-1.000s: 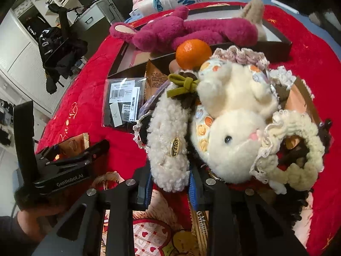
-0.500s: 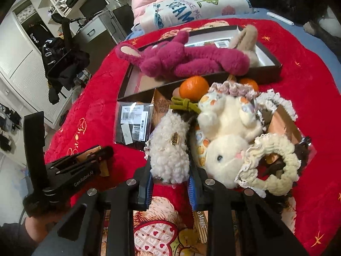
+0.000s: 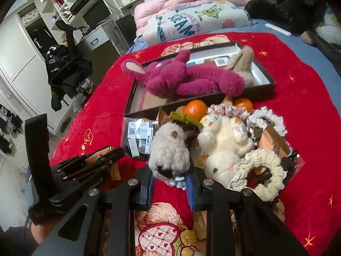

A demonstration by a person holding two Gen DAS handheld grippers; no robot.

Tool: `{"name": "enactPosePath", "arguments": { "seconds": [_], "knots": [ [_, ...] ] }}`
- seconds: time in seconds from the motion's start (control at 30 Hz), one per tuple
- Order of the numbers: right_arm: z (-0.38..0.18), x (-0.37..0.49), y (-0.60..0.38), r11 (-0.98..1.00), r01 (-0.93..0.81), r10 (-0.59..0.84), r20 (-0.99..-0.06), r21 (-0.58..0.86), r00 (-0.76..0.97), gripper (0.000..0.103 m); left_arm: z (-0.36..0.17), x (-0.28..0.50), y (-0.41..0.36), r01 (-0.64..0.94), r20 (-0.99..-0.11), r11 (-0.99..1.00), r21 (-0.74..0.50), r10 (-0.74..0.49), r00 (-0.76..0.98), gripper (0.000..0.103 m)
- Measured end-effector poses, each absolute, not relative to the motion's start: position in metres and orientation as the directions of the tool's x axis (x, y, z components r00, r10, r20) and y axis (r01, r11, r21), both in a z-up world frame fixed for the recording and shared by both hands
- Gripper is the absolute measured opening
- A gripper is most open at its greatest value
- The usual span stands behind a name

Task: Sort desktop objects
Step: 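Grasp the gold triangular snack with the left gripper while the right gripper grasps the white fluffy plush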

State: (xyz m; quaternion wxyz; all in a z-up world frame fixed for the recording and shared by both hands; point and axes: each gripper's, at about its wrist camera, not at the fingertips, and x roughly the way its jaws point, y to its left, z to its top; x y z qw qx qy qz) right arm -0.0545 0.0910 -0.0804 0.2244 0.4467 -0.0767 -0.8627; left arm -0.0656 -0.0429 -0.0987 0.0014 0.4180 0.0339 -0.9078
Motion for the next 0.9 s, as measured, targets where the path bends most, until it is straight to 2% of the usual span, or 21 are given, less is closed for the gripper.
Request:
{"name": "enactPosePath", "arguments": {
  "seconds": [0.1,0.33,0.5,0.67,0.9],
  "knots": [
    [-0.076,-0.054,0.093,-0.890,0.320,-0.451,-0.731,0.325,-0.512,0.020,-0.091,-0.068,-0.037,0.018,-0.733,-1.000,-0.024,0.005,-0.680,0.028],
    [-0.080,-0.055,0.092,-0.889,0.331,-0.450,-0.741,0.317,-0.498,0.019,-0.092,-0.063,-0.056,0.055,-0.761,-0.993,-0.107,0.046,-0.647,0.028],
    [-0.090,-0.056,0.089,-0.880,0.345,-0.463,-0.753,0.326,-0.468,0.020,-0.096,-0.064,-0.061,0.074,-0.766,-0.990,-0.123,0.048,-0.641,0.028],
    [-0.093,-0.056,0.088,-0.871,0.360,-0.477,-0.752,0.335,-0.454,0.024,-0.099,-0.064,-0.054,0.052,-0.777,-0.992,-0.111,0.054,-0.628,0.028],
    [-0.094,-0.057,0.090,-0.867,0.352,-0.486,-0.753,0.352,-0.443,0.044,-0.100,-0.063,-0.047,0.024,-0.785,-0.995,-0.099,0.063,-0.616,0.028]
  ]
}}
